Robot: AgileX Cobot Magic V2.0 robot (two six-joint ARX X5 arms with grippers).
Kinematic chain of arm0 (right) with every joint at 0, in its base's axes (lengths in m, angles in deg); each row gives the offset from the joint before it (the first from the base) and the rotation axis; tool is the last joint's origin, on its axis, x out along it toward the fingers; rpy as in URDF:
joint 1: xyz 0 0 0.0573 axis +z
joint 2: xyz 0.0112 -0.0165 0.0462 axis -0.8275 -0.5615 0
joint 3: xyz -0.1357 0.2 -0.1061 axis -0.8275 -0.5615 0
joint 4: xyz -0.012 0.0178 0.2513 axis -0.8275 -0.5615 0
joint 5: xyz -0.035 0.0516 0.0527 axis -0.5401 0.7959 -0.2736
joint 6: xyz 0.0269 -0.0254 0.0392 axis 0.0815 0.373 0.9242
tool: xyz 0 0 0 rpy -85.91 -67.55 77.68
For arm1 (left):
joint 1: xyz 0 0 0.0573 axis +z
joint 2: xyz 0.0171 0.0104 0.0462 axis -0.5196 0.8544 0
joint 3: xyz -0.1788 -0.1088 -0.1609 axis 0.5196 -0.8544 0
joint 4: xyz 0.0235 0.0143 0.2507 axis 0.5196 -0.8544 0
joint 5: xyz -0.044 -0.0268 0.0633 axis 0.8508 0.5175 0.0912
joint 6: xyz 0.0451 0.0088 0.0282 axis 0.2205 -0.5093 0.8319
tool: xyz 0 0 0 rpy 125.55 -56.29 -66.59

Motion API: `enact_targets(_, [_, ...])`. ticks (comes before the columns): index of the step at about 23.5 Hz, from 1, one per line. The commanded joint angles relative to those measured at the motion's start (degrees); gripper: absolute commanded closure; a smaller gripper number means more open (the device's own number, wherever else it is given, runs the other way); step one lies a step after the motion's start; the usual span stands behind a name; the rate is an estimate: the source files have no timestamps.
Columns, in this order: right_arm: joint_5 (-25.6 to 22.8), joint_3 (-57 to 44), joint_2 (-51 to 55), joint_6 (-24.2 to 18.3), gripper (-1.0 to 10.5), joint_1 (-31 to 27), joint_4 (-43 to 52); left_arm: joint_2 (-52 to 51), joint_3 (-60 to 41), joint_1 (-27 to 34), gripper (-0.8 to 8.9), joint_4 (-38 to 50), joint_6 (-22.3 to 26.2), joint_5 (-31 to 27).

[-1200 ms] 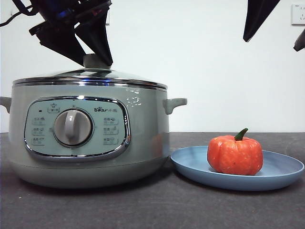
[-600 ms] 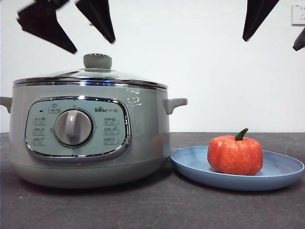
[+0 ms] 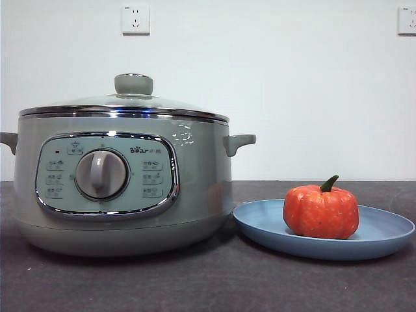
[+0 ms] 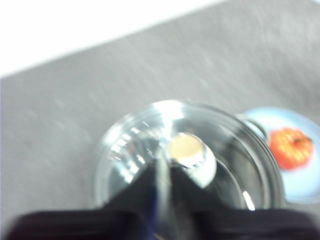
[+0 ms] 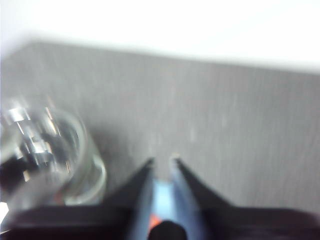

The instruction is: Take the pumpkin out from the steamer,put the pumpkin in the blue plate,close the lid

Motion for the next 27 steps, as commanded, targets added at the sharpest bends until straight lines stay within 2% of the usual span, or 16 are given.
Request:
enact_targets(1, [-0.11,-4.98,4.66,-1.20,9.6,0.09,4.09,-5.57,-5.57,0.02,8.22,2.45,0.85,-2.21])
enact_targets(3, [-0.13,-9.25,8.61,-1.60,9.6,0.09,6.80,-10.51,-10.60,0.02,8.22,3.85,0.79,-4.72])
enact_targets(8, [-0.13,-13.20,11.78,-2.36,9.6,0.09,6.49,-18.29,-18.21,0.02,8.22,5.22,0.26,-4.52])
enact_targets(14, [-0.31,-13.20,11.65,-1.97,9.6,0.09,4.61,-18.29,-18.18,0.02,8.17,2.01,0.17,-4.52])
enact_targets(27, [-0.31,-13.20,11.63,-1.97,9.6,0.09,-0.46,-17.44,-18.18,0.02,8.17,1.62,0.17,-4.48])
